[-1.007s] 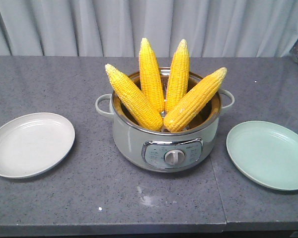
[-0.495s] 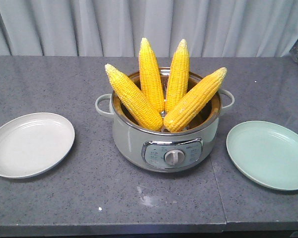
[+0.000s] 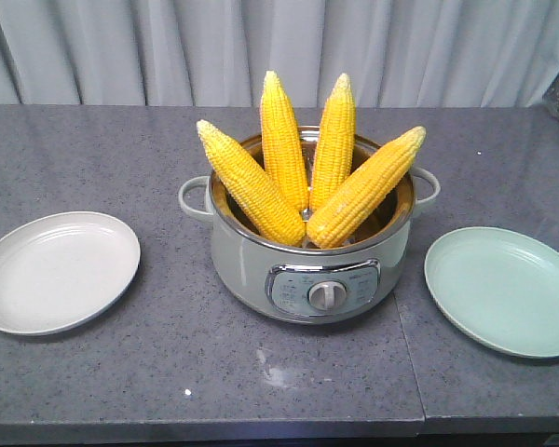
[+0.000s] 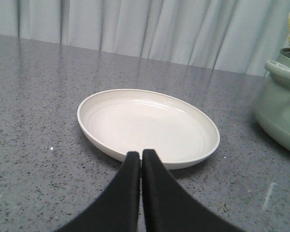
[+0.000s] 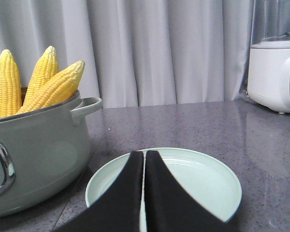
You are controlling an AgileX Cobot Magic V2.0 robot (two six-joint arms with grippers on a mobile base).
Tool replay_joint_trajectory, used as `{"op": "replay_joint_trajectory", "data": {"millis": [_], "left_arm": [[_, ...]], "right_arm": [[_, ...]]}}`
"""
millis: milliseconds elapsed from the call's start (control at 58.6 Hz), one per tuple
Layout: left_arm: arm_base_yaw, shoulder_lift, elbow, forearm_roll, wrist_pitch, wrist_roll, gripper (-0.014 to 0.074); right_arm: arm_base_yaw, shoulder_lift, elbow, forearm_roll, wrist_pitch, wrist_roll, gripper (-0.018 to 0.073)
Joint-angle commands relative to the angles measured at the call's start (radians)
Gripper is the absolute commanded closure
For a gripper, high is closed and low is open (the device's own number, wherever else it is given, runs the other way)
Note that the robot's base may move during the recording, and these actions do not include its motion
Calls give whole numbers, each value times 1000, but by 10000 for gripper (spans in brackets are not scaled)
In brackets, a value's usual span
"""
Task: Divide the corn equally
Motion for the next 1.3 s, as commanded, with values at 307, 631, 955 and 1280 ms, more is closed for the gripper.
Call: {"op": "replay_joint_trajectory", "data": {"millis": [307, 631, 955, 1280], "left_arm": [[0, -14, -29, -125, -207, -223, 603], [0, -14, -29, -125, -329, -238, 603], [0, -14, -29, -149, -372, -496, 603], [-1, -14, -166, 20, -315, -548, 592]], "right_arm": [[-8, -5, 17, 112, -152, 141, 564], [-8, -5, 17, 187, -207, 221, 564], [-8, -5, 17, 187, -196, 223, 564], [-8, 7, -212, 148, -10, 244, 560]]}}
